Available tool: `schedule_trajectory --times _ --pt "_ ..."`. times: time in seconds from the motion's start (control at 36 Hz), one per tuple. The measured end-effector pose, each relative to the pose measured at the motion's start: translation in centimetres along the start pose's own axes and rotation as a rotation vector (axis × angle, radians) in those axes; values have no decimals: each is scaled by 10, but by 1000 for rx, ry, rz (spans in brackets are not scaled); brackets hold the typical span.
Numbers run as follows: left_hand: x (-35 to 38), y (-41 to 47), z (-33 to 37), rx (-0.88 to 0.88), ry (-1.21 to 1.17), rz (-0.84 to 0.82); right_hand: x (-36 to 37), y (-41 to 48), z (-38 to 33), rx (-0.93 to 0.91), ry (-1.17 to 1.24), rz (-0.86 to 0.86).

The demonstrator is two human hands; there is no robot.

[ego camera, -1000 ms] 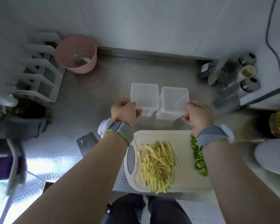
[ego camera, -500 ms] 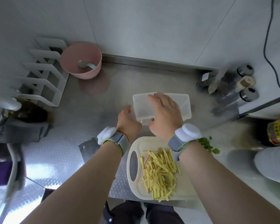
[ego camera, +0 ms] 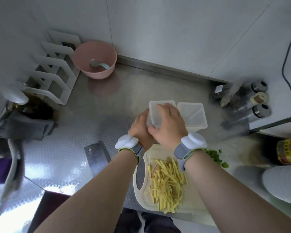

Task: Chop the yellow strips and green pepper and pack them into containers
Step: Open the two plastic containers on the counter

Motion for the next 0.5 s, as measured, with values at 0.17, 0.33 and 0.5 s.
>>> schedule_trajectory --times 0.17,0.33,0.5 --pt "2 -7 0 -14 4 44 -3 7 -5 2 -163 50" --pt "5 6 6 6 102 67 -5 9 -5 -29 -154 51" --pt "-12 -7 20 90 158 328 -7 7 -12 -79 -103 152"
Point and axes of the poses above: each hand's wrist, its own y-axis towards the middle knuckle, its own x-axis out of the palm, z = x × y, the point moved 4 cm from there along y, towards the middle knuckle, and after that the axes turned 4 degrees about -x, right-handed, at the moved point
